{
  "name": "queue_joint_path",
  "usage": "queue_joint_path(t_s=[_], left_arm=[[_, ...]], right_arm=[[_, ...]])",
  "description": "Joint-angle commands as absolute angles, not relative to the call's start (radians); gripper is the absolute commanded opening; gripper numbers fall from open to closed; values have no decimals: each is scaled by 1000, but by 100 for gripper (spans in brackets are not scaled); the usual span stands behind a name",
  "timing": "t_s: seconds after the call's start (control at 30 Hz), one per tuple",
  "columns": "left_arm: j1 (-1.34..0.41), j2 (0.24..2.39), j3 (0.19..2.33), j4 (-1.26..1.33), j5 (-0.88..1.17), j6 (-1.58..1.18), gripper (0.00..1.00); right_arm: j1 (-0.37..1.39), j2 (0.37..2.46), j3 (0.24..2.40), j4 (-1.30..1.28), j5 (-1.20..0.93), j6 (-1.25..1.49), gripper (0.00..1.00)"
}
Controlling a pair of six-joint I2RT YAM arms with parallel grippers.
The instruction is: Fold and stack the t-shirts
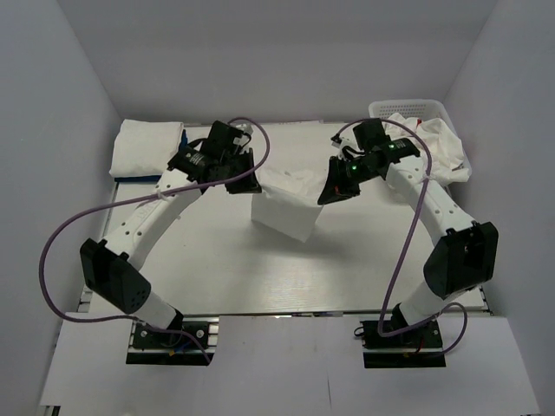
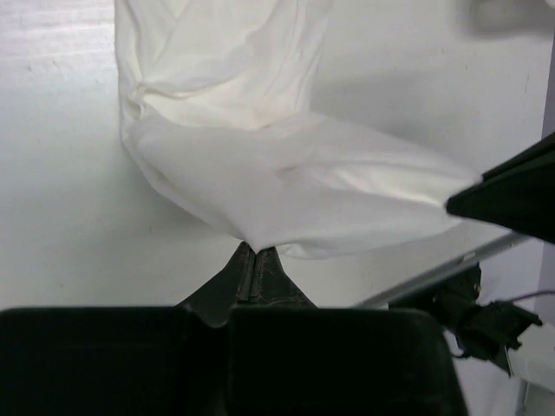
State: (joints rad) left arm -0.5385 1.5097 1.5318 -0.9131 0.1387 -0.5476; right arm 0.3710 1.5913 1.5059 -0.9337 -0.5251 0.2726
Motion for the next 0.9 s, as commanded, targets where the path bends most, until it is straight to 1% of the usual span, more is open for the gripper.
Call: queue_joint_path(t_s=[0.0,0.03,0.1,0.2,0.23,0.27,0.33,0.47,0.57,0.63,0.67,0.7,0.73,0.8,0.87], left_arm=[[-532,1552,1632,-902,37,-549,0],[-532,1552,1632,-902,37,-549,0],[-532,1533,1554,-911,37,-560,0],[-532,1450,1441,-900,51,-587,0],[-532,1422,1412,-900,51,-600,0],[-532,1396,1358,-900,51,-626,0],[-532,1316,1312,-911,51,-661,0],[-532,1204,1177,-925,51,-702,0],[-532,1139,1082,-916,109,-730,0],[-543,1112,1048,-916,142,-750,0],[-543,1098,1039,-916,156,-750,0],[-543,1068,1029,-925,166,-764,0],[-543,1051,1013,-925,176,-773,0],[-543,1023,999,-925,176,-784,0],[-543,1000,973,-904,176,-794,0]], right_arm=[[353,1618,1552,-908,-694,255,0],[359,1618,1537,-902,-795,239,0],[365,1593,1488,-902,-821,166,0],[365,1533,1363,-815,-909,141,0],[370,1525,1268,-767,-942,140,0],[373,1519,1240,-732,-1056,143,0],[387,1511,1174,-712,-1162,140,0],[437,1447,1112,-707,-1205,91,0],[440,1413,1077,-712,-1271,28,0],[437,1413,1045,-630,-1328,88,0],[437,1420,988,-564,-1351,115,0],[436,1428,973,-534,-1414,155,0],[437,1460,950,-499,-1431,159,0],[431,1486,954,-515,-1465,112,0],[433,1523,991,-610,-1441,8,0]])
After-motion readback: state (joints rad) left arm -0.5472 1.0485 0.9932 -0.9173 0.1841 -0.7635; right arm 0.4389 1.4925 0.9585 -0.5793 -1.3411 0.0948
